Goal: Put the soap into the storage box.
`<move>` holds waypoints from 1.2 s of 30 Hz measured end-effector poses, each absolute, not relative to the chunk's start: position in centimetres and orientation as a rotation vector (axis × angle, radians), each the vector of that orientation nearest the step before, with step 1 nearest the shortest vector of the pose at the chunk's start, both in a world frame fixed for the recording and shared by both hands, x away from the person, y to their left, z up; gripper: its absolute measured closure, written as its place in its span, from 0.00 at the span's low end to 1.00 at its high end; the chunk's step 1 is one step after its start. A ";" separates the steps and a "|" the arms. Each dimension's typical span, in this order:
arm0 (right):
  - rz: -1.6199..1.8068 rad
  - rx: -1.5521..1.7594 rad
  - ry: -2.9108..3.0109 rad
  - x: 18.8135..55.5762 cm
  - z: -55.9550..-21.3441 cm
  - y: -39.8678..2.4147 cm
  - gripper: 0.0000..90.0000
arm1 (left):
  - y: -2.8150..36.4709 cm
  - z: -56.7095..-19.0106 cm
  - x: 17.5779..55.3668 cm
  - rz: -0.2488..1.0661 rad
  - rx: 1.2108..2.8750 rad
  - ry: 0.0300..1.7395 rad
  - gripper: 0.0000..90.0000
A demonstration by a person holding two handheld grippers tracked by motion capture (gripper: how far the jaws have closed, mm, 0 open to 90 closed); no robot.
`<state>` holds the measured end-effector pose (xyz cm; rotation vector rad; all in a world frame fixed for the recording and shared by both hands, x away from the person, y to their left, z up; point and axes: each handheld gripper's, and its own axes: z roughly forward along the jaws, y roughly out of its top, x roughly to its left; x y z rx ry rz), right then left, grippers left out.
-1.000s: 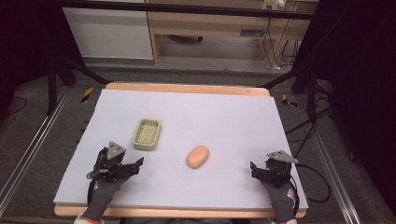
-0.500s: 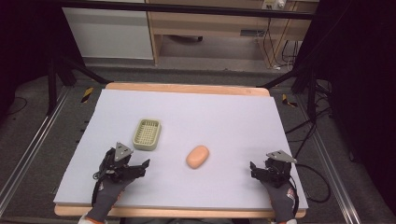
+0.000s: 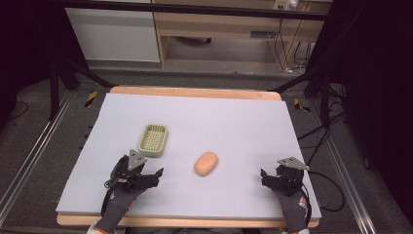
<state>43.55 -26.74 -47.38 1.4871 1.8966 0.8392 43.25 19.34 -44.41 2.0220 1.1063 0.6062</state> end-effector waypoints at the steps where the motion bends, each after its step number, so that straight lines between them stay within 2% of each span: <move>1: 0.843 1.490 1.895 43.6 -47.4 -26.7 0.10 | 19.2 -44.4 43.2 0.607 2.020 1.104 0.19; 36: 0.840 1.494 1.883 43.6 -47.4 -26.7 0.09 | 16.1 -42.7 43.9 0.579 2.067 1.005 0.18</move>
